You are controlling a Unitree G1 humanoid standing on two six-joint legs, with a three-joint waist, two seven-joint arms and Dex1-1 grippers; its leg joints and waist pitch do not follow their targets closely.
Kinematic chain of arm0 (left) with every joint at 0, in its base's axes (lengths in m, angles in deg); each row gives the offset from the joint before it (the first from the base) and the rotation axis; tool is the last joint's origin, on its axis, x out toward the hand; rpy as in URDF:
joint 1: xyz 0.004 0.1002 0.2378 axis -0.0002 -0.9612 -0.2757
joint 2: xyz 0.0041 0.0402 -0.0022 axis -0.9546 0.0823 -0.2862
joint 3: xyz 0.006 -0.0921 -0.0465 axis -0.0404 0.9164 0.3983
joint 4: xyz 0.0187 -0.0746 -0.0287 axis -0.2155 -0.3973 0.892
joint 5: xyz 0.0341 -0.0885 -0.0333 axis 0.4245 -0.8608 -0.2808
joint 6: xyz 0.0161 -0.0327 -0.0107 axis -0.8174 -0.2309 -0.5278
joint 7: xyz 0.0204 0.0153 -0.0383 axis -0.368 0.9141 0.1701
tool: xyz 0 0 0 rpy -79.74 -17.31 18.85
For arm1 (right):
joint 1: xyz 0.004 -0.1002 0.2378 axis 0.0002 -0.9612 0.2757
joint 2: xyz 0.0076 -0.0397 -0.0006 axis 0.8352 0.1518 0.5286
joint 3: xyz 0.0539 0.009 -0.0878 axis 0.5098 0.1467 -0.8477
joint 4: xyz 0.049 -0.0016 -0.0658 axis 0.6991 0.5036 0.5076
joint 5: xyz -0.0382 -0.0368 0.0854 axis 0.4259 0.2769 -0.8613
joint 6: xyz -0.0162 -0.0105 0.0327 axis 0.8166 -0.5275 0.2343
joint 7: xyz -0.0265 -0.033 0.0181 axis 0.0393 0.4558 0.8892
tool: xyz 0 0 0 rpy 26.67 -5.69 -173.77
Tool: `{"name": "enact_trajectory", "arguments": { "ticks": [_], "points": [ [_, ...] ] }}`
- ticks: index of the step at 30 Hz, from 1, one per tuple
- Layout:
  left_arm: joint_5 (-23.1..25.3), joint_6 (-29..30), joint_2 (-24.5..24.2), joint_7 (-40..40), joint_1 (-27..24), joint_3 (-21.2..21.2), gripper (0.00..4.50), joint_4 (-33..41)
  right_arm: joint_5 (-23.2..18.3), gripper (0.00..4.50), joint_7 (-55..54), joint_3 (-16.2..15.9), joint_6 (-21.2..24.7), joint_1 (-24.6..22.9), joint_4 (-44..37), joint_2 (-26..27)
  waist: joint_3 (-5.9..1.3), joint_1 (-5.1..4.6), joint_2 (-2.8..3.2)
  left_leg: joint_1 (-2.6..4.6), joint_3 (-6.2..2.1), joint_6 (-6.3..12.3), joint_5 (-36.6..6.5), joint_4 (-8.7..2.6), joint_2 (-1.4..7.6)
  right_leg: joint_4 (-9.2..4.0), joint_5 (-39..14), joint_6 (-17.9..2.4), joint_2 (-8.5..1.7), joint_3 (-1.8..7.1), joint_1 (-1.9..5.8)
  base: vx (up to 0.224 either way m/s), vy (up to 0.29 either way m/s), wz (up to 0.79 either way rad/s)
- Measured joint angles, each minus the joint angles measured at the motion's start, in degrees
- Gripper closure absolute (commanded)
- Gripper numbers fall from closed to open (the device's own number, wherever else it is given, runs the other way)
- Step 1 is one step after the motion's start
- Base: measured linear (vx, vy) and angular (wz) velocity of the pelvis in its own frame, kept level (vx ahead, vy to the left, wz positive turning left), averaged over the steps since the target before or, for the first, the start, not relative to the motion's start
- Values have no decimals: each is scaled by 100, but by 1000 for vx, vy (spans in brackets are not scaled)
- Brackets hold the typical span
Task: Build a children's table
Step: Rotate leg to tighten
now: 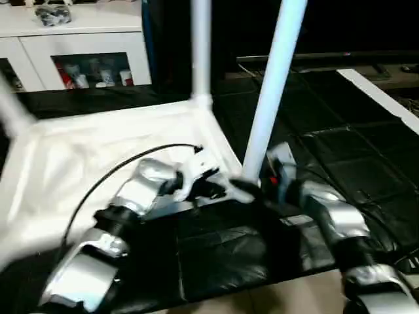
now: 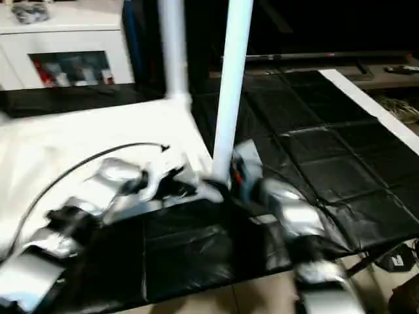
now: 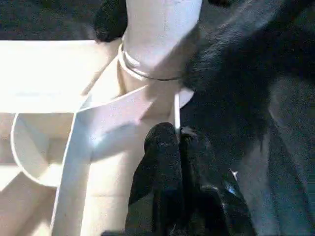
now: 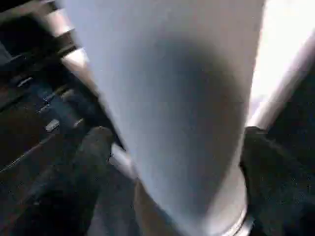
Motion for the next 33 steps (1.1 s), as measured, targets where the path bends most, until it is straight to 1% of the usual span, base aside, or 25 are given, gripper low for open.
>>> {"name": "enact_trajectory", "arguments": {
  "ticks": [3,6,8,10,14,16,17,20,23,25,26,27,30,31,32,33],
  "points": [
    [-12,-150,-126,-275,-24,-75,450,62,-16,8,390,-89,2,-43,-111,-223,1,15,-2,-4,2,0,0,3,0,-2,-1,1,-1,1,0,0,0,0],
    [-92,-403,-370,-789,-73,-248,450,192,-31,8,1178,-293,2,-85,-434,-795,3,33,-6,-11,7,11,-6,3,2,-3,-8,11,-2,2,-6,0,0,0],
    [-128,-516,-504,-1062,-110,-289,450,216,-35,8,1574,-302,-20,-84,-530,-1144,1,47,-11,-8,9,34,6,2,6,0,-15,12,0,1,-6,0,0,0],
    [-126,-591,-583,-1206,-119,-305,450,217,-36,8,1830,-356,-49,-84,-585,-1239,2,51,-12,-6,10,36,7,2,10,4,-16,12,3,0,-6,0,0,0],
    [-121,-721,-639,-1401,-117,-352,450,217,-38,8,2126,-467,-181,-73,-601,-1244,3,63,-13,-6,15,32,6,8,9,5,-15,11,0,2,-6,0,0,0],
    [-119,-794,-651,-1480,-117,-372,450,224,-42,8,2211,-497,-204,-46,-600,-1246,5,85,-21,-7,17,31,5,9,9,5,-15,11,-1,3,-6,0,0,0],
    [-121,-818,-657,-1514,-117,-402,450,231,-55,33,2256,-511,-204,-31,-600,-1246,4,100,-23,-7,17,32,6,9,9,5,-15,12,-1,4,-6,0,0,0],
    [-126,-845,-697,-1577,-118,-464,450,291,-138,43,2354,-573,-204,-17,-600,-1237,4,121,-23,-7,18,36,7,7,10,5,-16,13,-1,3,-7,0,0,0],
    [-126,-868,-709,-1620,-119,-464,450,293,-147,84,2448,-638,-206,-15,-600,-1150,6,121,-30,-7,18,36,7,6,12,6,-17,13,0,3,-7,0,0,0],
    [-124,-888,-706,-1622,-124,-465,450,293,-146,90,2455,-663,-220,-15,-599,-1086,6,127,-31,-7,19,36,7,7,11,6,-16,13,-1,3,-7,0,0,0],
    [-123,-902,-705,-1622,-124,-466,450,293,-146,111,2455,-674,-225,-14,-595,-1040,4,128,-33,-7,19,36,7,7,11,6,-16,13,0,3,-7,0,0,0],
    [-121,-912,-704,-1622,-125,-465,450,293,-145,111,2455,-679,-237,-6,-577,-995,4,127,-33,-7,19,36,7,7,11,7,-16,13,0,3,-7,0,0,0],
    [-121,-923,-699,-1623,-126,-465,450,293,-143,143,2453,-752,-350,62,-456,-849,4,135,-34,-7,19,35,7,7,11,8,-16,13,0,3,-7,0,0,0],
    [-121,-924,-697,-1623,-126,-466,450,293,-143,143,2453,-778,-359,75,-454,-826,4,138,-33,-7,19,35,7,7,11,8,-16,13,-1,3,-7,0,0,0],
    [-122,-926,-697,-1623,-127,-468,450,293,-143,165,2452,-803,-400,110,-423,-798,4,137,-34,-7,19,35,7,7,11,7,-16,13,-1,4,-7,0,0,0],
    [-122,-927,-699,-1623,-129,-468,450,293,-143,174,2452,-812,-419,148,-394,-773,4,135,-34,-7,19,35,7,7,11,7,-16,13,-1,4,-7,0,0,0]
  ]
}}
